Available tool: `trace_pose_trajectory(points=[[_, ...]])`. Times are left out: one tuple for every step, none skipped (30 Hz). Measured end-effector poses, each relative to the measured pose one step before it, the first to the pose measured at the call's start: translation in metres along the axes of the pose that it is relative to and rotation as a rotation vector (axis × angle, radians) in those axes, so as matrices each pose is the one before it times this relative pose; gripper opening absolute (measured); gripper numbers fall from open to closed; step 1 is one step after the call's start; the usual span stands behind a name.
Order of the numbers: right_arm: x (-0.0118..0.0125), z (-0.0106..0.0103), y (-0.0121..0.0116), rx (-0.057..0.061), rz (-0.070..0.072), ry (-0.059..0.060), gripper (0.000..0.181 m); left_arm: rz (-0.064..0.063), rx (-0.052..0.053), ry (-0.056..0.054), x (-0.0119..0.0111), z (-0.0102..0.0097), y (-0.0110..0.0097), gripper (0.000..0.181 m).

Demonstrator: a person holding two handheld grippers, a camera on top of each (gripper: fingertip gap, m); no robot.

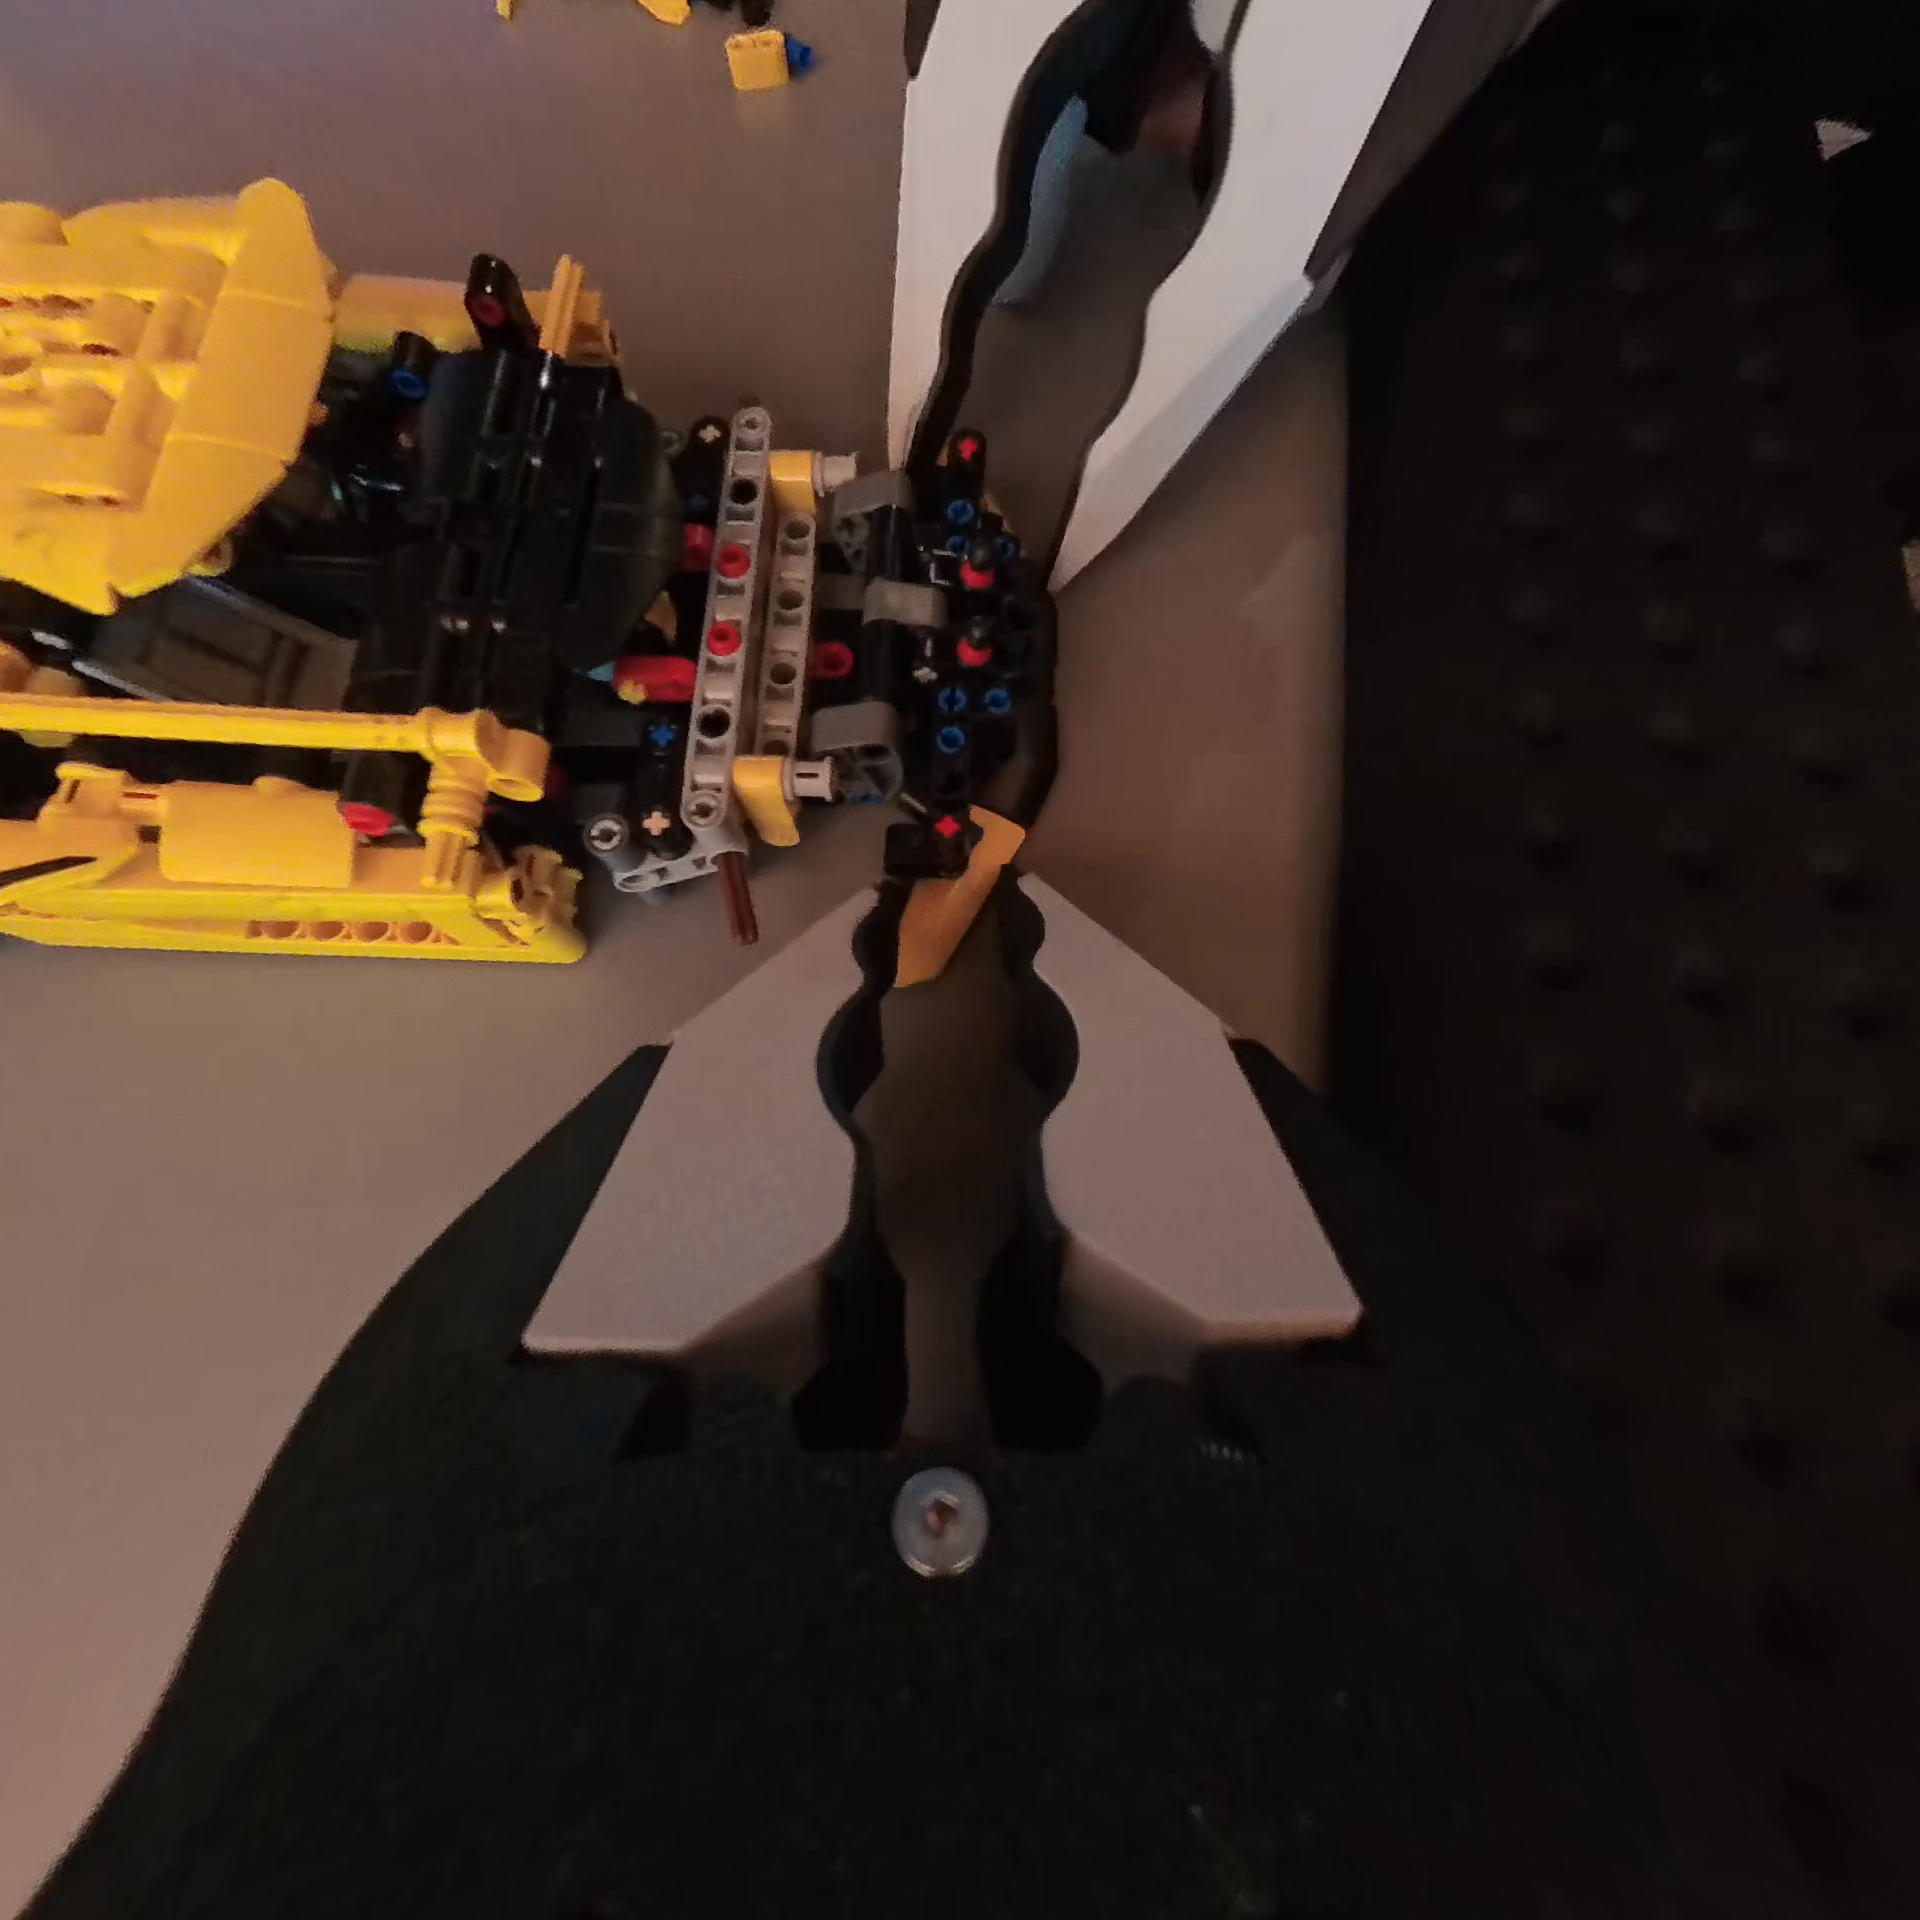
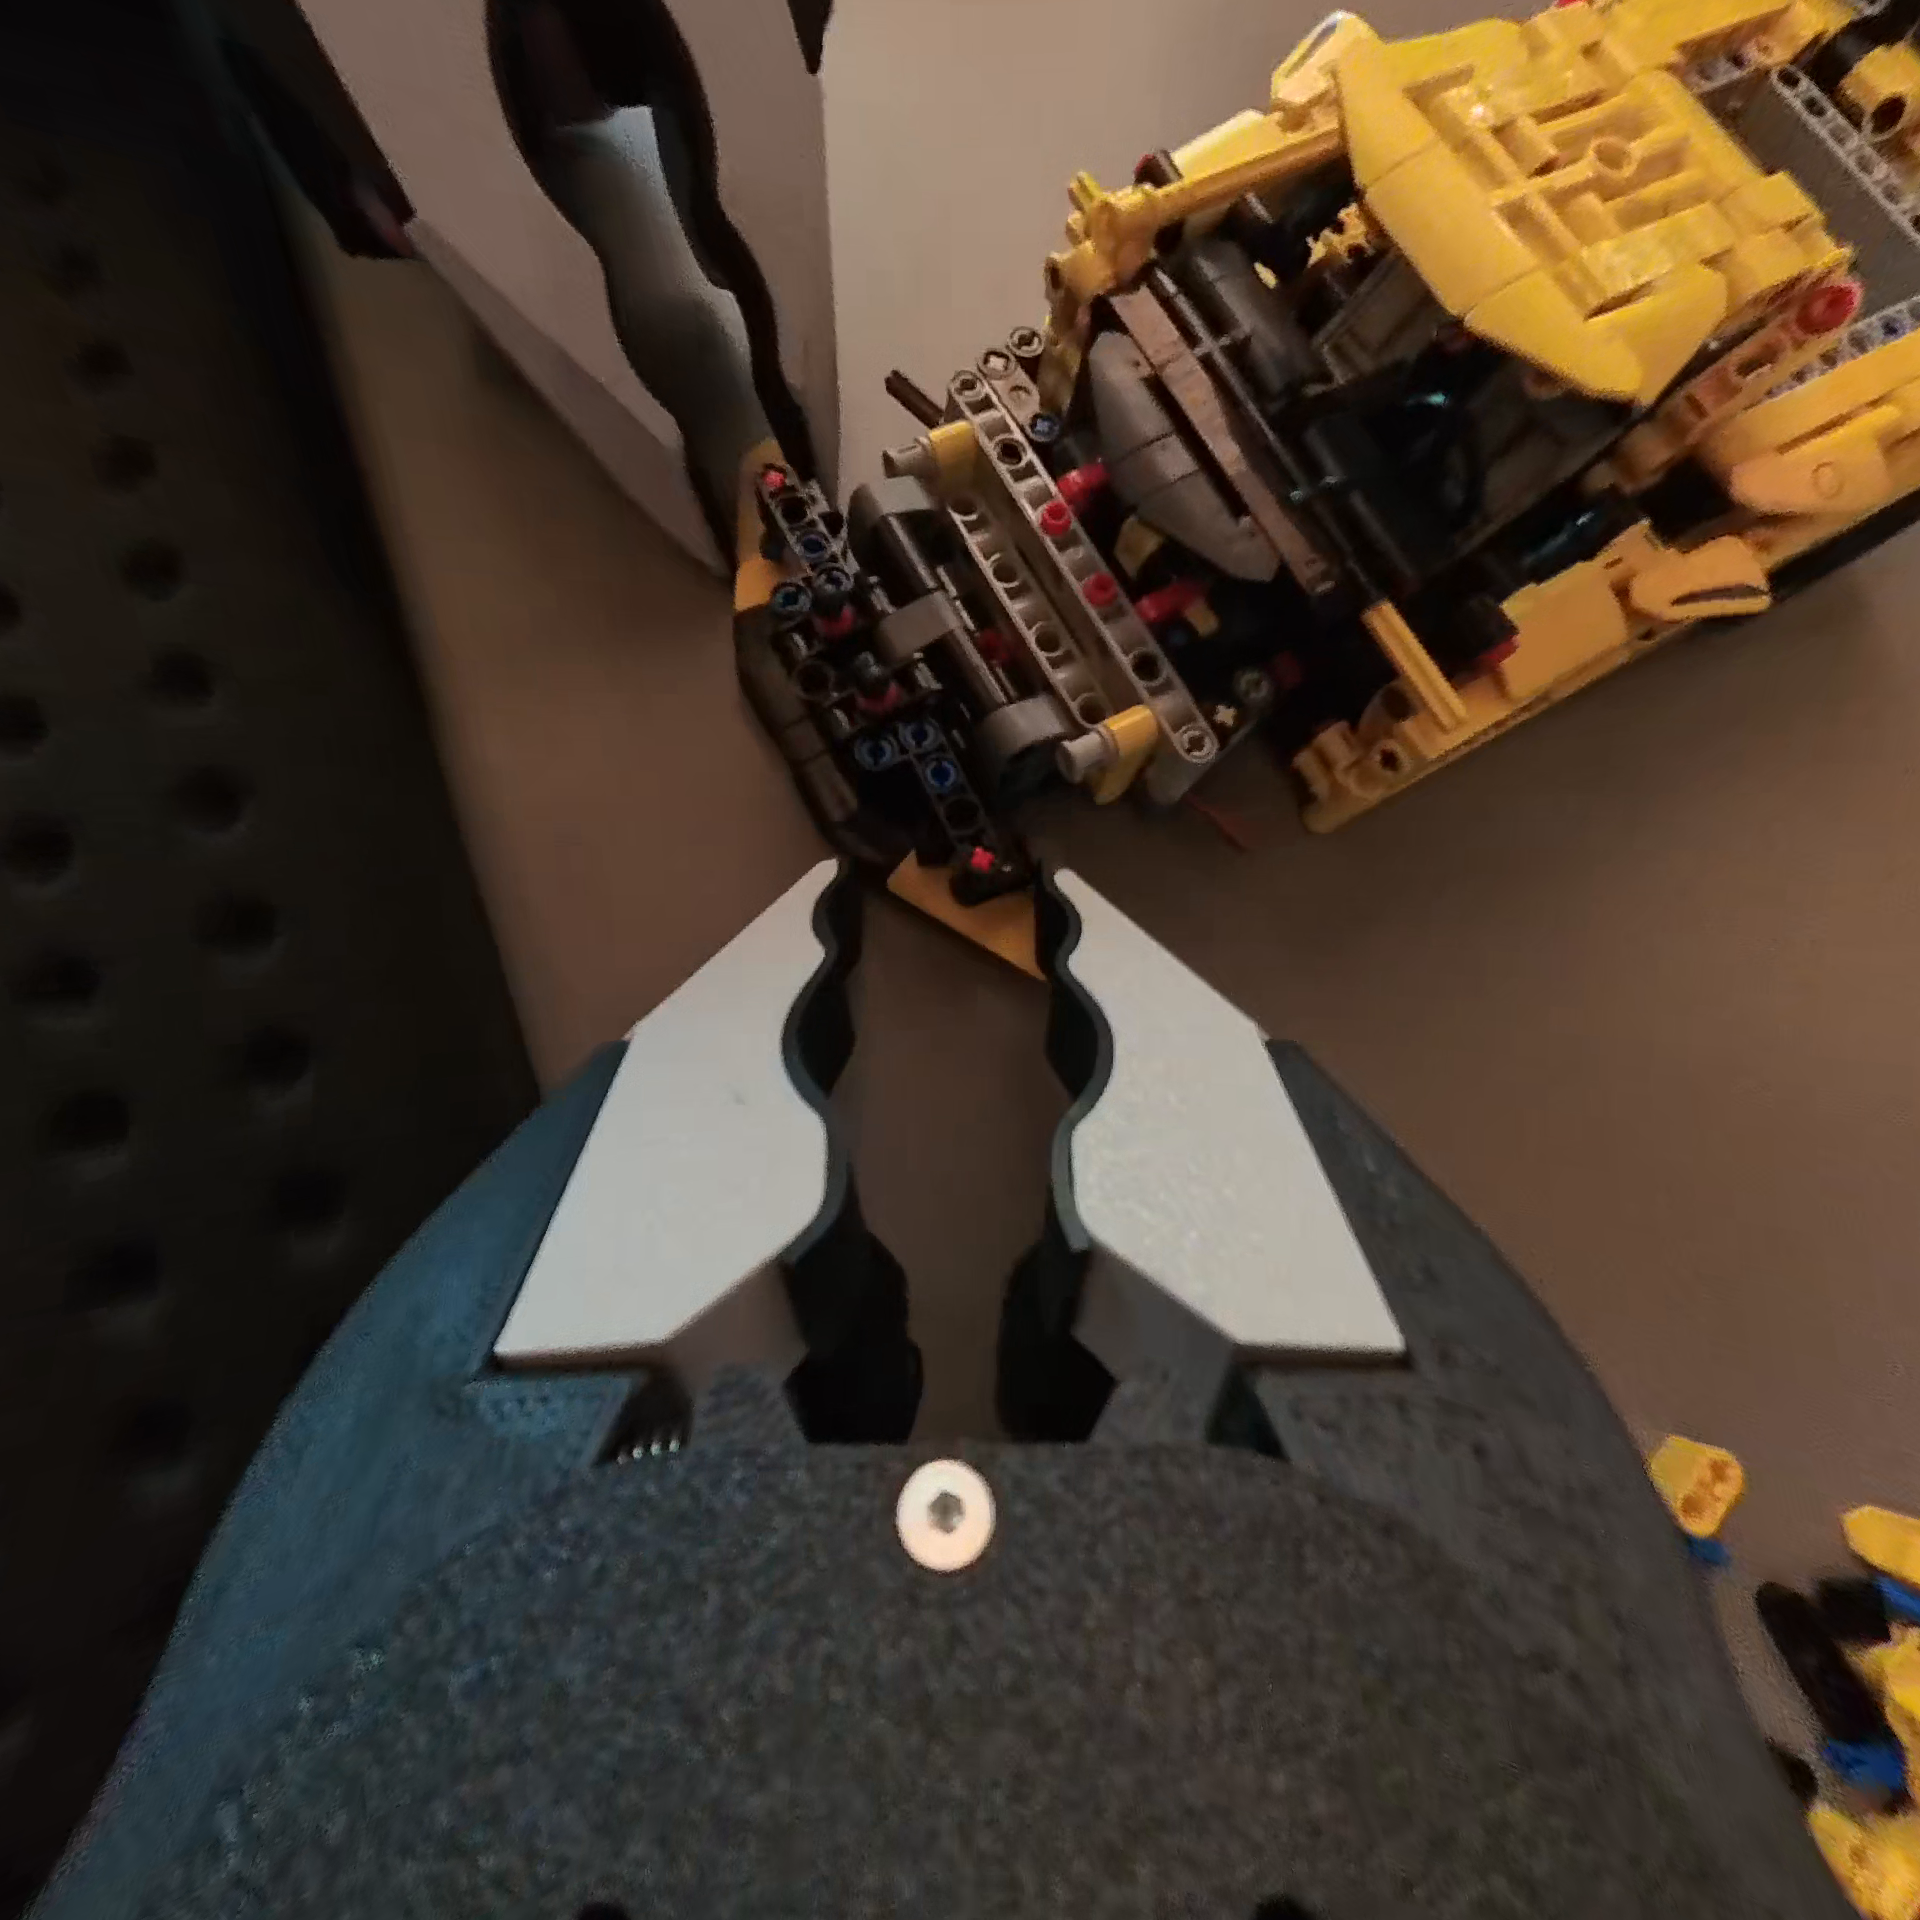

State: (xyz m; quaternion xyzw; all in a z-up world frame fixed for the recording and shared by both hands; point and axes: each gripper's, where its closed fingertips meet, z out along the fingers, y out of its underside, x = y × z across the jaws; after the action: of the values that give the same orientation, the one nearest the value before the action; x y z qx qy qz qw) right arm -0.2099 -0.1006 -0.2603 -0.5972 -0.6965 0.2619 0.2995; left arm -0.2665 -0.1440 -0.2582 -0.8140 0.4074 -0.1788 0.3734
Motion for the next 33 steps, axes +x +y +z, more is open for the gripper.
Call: trace_pose_trajectory(points=[[0.00043,-0.00042,0.00019,-0.0071,-0.0029,0.016,0.033,-0.0082,-0.0065,-0.0109,-0.00034,0.00031,-0.00018,0.018],[0.00052,-0.00025,0.0,-0.0063,0.002,0.0161,0.034,-0.0028,-0.0052,-0.012,-0.00025,0.00011,-0.00013,0.018],[0.00073,-0.00018,-0.00009,-0.0043,0.0099,0.016,0.034,-0.0041,-0.0022,-0.0143,-0.0003,0.00017,-0.00029,0.018],[0.00041,-0.00023,0.00017,-0.0061,0.0137,0.0121,0.034,-0.0075,-0.0016,-0.0142,-0.00031,0.00025,-0.00028,0.018],[0.00011,-0.00017,0.00006,-0.0052,0.0149,0.0107,0.033,-0.0053,-0.0022,-0.0132,-0.00023,-0.00004,-0.00012,0.019],[0.00033,-0.00012,0.00022,-0.0045,0.0028,0.0122,0.033,-0.0046,-0.0025,-0.0128,-0.00008,0.0,-0.00002,0.019],[0.00062,-0.00023,0.00018,-0.0074,0.0063,0.0129,0.033,-0.0061,-0.0027,-0.0131,-0.00024,0.00005,-0.00018,0.019],[0.00026,-0.00007,0.00002,-0.0091,0.0073,0.0094,0.033,-0.007,-0.0041,-0.0128,-0.00035,0.00009,-0.0001,0.019],[0.0005,-0.0001,-0.00005,-0.0049,0.0007,0.0109,0.033,-0.0064,-0.0049,-0.0116,-0.00015,0.00001,-0.00011,0.019],[0.00006,-0.00011,-0.00011,0.0015,-0.0067,0.0056,0.033,-0.0044,-0.0028,-0.0093,-0.00009,-0.0001,-0.00004,0.019],[-0.00025,0.00014,-0.00021,0.007,0.001,-0.0054,0.032,0.0018,0.0009,-0.0053,-0.00002,0.0,0.0,0.019],[-0.00011,-0.00005,-0.00026,0.0137,0.0004,-0.0132,0.032,0.0121,0.0058,-0.0014,0.00003,-0.00007,-0.00019,0.019],[0.00001,-0.0002,-0.00004,0.0292,-0.0108,-0.0182,0.031,0.0158,0.0095,0.0027,0.00017,-0.00008,-0.00007,0.019],[-0.00022,-0.00068,0.00019,0.0388,-0.0082,-0.0206,0.031,0.0088,0.0108,0.0087,0.00075,0.00008,-0.00025,0.019],[-0.00101,-0.00217,0.00028,0.004,0.0097,-0.0299,0.03,0.0006,0.0103,0.0185,0.00212,0.00017,-0.0004,0.019],[-0.00203,-0.0019,0.00011,0.0084,0.021,-0.0385,0.029,-0.0015,0.0067,0.0221,0.00292,-0.00007,-0.00008,0.019],[-0.00155,-0.00144,-0.00072,0.0153,0.0262,-0.0362,0.03,0.0009,0.0018,0.0132,0.00183,-0.00042,0.0002,0.019],[-0.00053,-0.00097,-0.00122,0.0096,0.0331,-0.0325,0.029,0.0023,0.0007,0.0034,0.00063,-0.00027,0.00016,0.019],[-0.00036,-0.00016,-0.00117,0.006,0.0338,-0.0292,0.029,0.0034,0.0003,-0.002,0.00006,-0.00007,0.0,0.019],[0.00025,0.00045,-0.00081,0.0019,0.0261,-0.0193,0.029,0.0032,0.0002,-0.0015,0.0002,-0.00002,-0.00004,0.019],[0.00029,0.00038,-0.001,0.0033,0.012,-0.0122,0.029,0.0014,0.0001,0.0012,0.0002,0.00012,-0.00012,0.019],[0.00024,0.00023,-0.00139,0.006,0.0022,-0.0055,0.03,0.0016,-0.0001,0.0028,0.00055,0.00018,-0.00003,0.019],[-0.00041,0.00039,-0.00118,0.0035,-0.0063,-0.0031,0.03,0.0043,0.0001,0.0046,0.00105,0.00003,-0.00008,0.019],[0.00017,0.00084,0.00013,-0.0039,-0.0087,0.0058,0.024,0.0075,0.0005,0.0087,0.00189,0.00002,-0.00014,0.019],[-0.0013,0.00056,0.001,-0.0081,-0.0143,-0.0047,0.022,0.0097,0.0005,0.0101,0.00237,-0.00005,-0.00011,0.019],[-0.00087,-0.00052,0.00011,0.0002,-0.0157,-0.0019,0.022,0.0086,0.0004,0.0047,0.00151,-0.00022,0.00005,0.019],[0.00001,-0.00043,0.00022,0.0001,-0.0188,0.0085,0.022,0.0035,0.0001,0.002,0.00062,0.0,0.00008,0.018],[0.0005,-0.00048,-0.00013,-0.0002,-0.0271,0.0135,0.022,-0.0008,-0.0004,0.0039,0.00044,0.00007,-0.00002,0.018],[0.00026,-0.00026,-0.00021,-0.0009,-0.0324,0.0197,0.021,-0.0024,-0.0006,0.0042,0.00017,0.00002,0.00007,0.018],[0.00019,-0.00074,-0.00014,-0.0042,-0.0455,0.029,0.018,-0.0034,-0.0007,0.0038,0.00013,-0.00004,0.00013,0.017],[-0.0003,-0.00043,0.00019,-0.0076,-0.0495,0.0315,0.017,-0.0025,-0.0005,0.0038,0.00021,-0.00002,0.00008,0.017],[-0.00063,-0.00024,-0.00009,-0.007,-0.0382,0.0258,0.016,-0.0019,-0.0002,0.0044,0.00029,-0.00021,0.00022,0.017],[-0.00057,-0.00022,0.00006,-0.0096,-0.0224,0.0192,0.015,-0.0029,0.0,0.0044,0.00028,-0.00016,0.00016,0.017]])
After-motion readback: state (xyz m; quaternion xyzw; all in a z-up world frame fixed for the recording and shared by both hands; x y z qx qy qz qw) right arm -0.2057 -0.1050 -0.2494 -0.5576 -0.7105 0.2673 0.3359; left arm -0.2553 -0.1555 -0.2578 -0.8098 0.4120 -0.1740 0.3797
